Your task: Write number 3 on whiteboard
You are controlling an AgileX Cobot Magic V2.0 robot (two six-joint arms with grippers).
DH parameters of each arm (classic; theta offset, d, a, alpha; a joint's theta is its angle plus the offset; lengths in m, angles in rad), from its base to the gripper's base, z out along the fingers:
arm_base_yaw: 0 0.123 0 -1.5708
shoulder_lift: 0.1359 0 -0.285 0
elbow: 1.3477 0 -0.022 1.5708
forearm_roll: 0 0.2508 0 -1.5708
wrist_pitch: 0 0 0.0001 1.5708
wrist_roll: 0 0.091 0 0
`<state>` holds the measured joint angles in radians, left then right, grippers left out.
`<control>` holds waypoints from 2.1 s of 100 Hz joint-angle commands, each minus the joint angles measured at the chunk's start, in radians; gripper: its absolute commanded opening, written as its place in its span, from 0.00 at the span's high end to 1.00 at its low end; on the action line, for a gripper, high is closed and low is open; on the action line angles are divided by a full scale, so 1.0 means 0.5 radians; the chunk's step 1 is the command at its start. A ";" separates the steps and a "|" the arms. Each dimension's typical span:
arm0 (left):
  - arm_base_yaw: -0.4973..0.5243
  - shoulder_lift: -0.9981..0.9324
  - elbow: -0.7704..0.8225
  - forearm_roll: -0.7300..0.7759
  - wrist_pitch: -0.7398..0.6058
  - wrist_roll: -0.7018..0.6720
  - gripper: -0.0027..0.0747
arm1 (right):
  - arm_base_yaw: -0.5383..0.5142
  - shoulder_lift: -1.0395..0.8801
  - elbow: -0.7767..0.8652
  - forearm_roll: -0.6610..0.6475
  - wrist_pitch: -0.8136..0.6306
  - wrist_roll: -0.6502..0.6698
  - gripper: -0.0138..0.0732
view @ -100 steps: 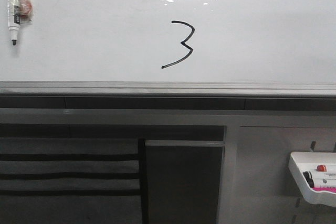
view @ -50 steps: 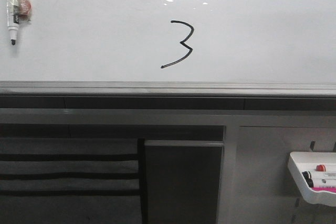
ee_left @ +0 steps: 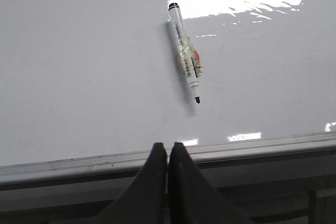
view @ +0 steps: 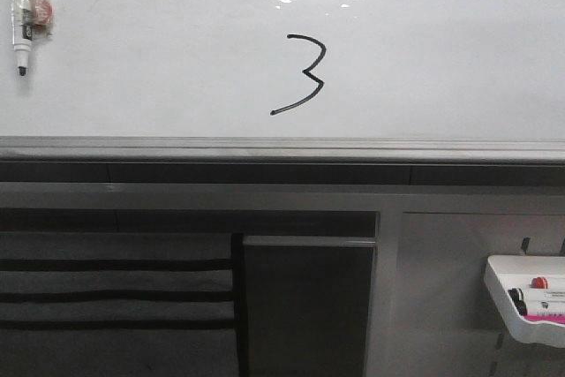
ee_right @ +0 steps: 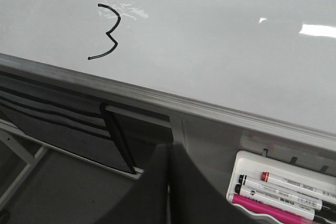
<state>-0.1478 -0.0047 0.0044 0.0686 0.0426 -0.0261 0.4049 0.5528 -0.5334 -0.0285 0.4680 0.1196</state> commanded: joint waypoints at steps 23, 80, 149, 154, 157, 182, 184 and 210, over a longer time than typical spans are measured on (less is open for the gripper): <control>0.003 -0.054 0.017 -0.005 -0.143 -0.015 0.99 | -0.048 -0.349 0.083 -0.028 -0.210 -0.005 0.92; 0.003 -0.054 0.017 -0.005 -0.143 -0.015 0.99 | -0.651 -1.004 0.839 -0.025 -0.803 -0.005 0.92; 0.003 -0.054 0.017 -0.005 -0.147 -0.015 0.99 | -0.759 -1.156 1.141 0.079 -0.983 -0.005 0.92; 0.003 -0.054 0.017 -0.005 -0.147 -0.015 0.99 | -0.759 -1.156 1.141 0.079 -0.983 -0.005 0.92; 0.003 -0.054 0.017 -0.005 -0.147 -0.015 0.99 | -0.759 -1.156 1.141 0.079 -0.983 -0.005 0.92; 0.003 -0.054 0.017 -0.005 -0.147 -0.015 0.99 | -0.759 -1.156 1.141 0.079 -0.983 -0.005 0.92; 0.003 -0.054 0.017 -0.005 -0.147 -0.015 0.99 | -0.759 -1.156 1.141 0.079 -0.983 -0.005 0.92; 0.003 -0.054 0.017 -0.005 -0.147 -0.015 0.99 | -0.759 -1.156 1.141 0.079 -0.983 -0.005 0.92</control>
<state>-0.1478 -0.0047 0.0044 0.0686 0.0426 -0.0261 0.0324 -0.0082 0.0112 0.0155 0.0506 0.1196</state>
